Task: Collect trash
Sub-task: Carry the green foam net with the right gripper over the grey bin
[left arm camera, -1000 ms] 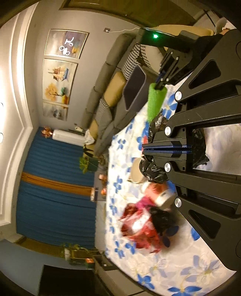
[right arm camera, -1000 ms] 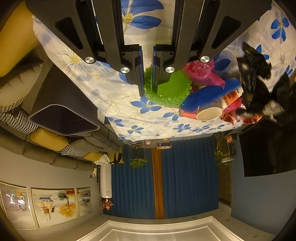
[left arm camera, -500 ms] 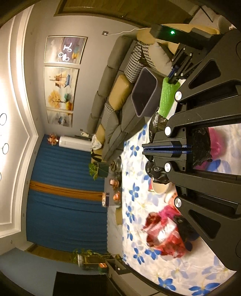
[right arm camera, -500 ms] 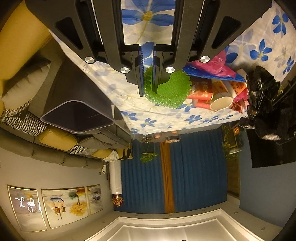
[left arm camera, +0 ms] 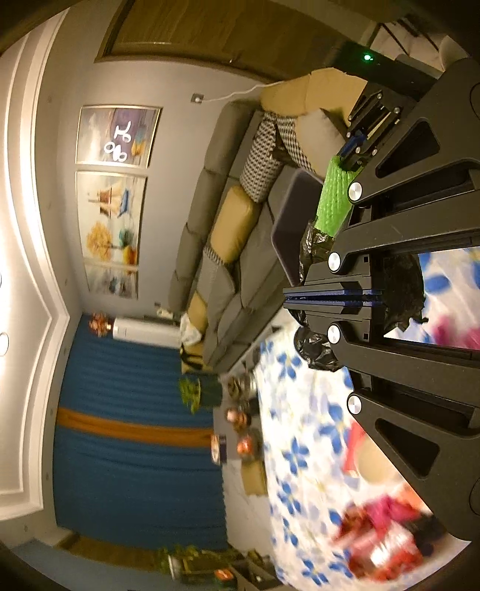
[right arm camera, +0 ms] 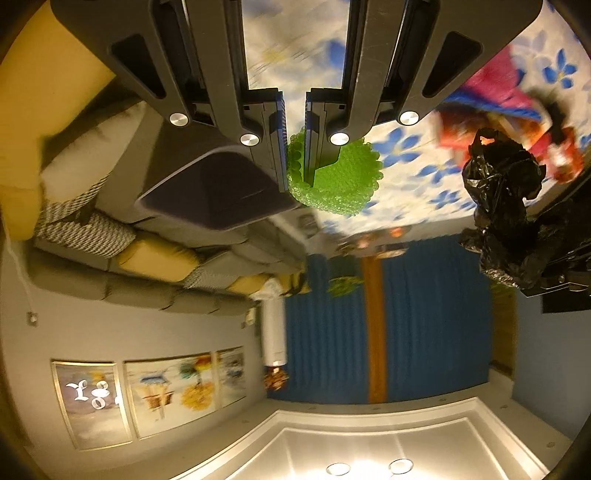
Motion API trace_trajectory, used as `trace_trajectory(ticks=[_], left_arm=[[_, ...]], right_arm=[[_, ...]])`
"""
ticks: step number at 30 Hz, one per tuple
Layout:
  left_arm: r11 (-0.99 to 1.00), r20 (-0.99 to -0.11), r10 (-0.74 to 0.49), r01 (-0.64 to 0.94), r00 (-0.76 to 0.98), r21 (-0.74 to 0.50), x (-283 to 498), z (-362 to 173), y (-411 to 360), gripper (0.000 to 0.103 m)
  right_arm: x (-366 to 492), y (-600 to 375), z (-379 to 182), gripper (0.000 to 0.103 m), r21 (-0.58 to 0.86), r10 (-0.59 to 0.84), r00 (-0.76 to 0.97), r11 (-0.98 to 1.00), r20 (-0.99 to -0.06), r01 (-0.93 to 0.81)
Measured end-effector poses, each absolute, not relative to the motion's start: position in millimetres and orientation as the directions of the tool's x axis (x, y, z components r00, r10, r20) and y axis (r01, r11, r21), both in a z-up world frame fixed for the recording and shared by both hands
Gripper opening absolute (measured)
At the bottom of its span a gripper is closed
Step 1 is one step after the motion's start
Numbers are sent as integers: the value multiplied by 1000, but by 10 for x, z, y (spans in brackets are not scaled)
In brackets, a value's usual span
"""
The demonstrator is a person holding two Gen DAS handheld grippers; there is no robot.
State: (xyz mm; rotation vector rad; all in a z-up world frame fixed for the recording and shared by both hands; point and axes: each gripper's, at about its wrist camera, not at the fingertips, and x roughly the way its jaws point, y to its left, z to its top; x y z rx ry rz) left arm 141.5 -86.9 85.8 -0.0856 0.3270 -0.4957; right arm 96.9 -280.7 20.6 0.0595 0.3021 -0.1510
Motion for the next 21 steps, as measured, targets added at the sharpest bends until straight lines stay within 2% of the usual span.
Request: trace_trajectory(ticks=[10, 21], left_arm=[[813, -271, -580, 565, 768, -140, 2149, 901, -1934, 1], [760, -338, -648, 610, 682, -225, 2904, 559, -2542, 1]], right_arm=[[1374, -3501, 304, 9, 27, -320, 914, 941, -250, 337], [1866, -3963, 110, 9, 78, -341, 884, 921, -320, 383]])
